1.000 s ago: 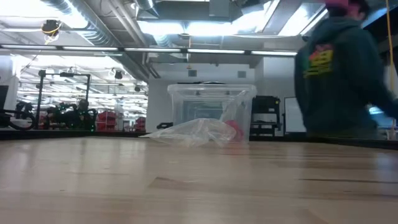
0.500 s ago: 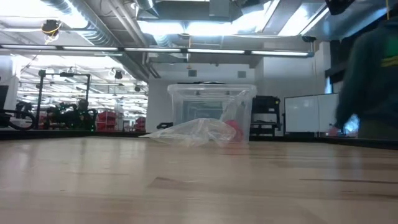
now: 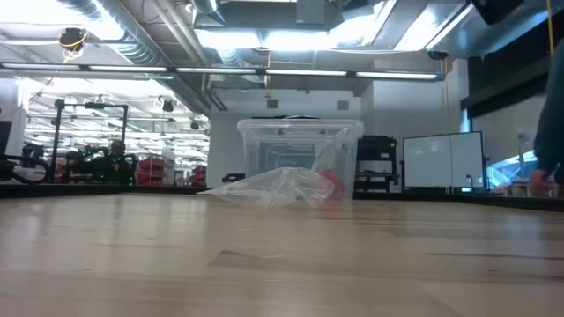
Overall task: Roll bandage
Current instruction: Roll the pink bandage
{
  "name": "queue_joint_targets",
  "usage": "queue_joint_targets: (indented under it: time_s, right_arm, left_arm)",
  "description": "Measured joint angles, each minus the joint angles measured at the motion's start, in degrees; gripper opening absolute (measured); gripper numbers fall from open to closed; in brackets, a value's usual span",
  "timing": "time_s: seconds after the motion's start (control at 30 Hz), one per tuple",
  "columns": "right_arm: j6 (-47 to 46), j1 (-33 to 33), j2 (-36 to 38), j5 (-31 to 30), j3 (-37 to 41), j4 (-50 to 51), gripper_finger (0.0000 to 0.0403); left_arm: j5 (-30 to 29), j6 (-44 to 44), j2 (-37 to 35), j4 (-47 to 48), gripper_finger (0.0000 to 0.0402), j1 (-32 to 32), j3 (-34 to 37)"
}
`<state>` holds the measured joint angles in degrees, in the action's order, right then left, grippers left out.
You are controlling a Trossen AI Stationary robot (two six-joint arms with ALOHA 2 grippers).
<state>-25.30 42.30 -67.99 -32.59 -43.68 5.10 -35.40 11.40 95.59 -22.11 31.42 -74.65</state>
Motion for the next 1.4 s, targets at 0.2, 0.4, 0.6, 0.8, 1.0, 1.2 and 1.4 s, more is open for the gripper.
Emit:
queue_joint_targets:
  time_s: [0.2, 0.4, 0.6, 0.8, 1.0, 1.2, 1.4]
  right_arm:
    - [7.47, 5.1, 0.0, -12.77, 7.83, -17.44, 0.027]
    - [12.53, 4.46, -3.28, -10.93, 14.47, -38.24, 0.027]
    - [17.03, 1.53, -7.88, -6.97, 14.49, -47.22, 0.0267]
    - [18.1, 1.05, -9.83, -5.82, 14.49, -49.3, 0.0197]
    - [20.75, 1.16, -10.81, -5.72, 14.49, -51.36, 0.0069]
    - [22.29, 1.16, -10.82, -5.71, 14.49, -51.67, 0.0015]
    - [21.92, 1.18, -10.82, -5.73, 14.49, -51.64, 0.0007]
  left_arm:
    - [-0.02, 0.04, 0.0, 0.0, 0.0021, -0.01, 0.0]
    - [-0.02, 0.0, 0.0, -0.01, 0.0021, -0.44, 0.0]
    - [0.0, -0.31, 0.0, -0.12, 0.0021, -0.79, 0.0]
    - [-0.02, 0.63, 0.0, -1.14, 0.0021, -0.79, 0.0]
    - [0.0, 1.05, 0.0, -1.09, 0.0021, -0.83, 0.0]
    - [0.0, 1.26, 0.0, -1.13, 0.0021, -0.94, 0.0]
    - [-1.38, 6.88, 0.0, -5.4, 0.0021, -1.22, 0.0]
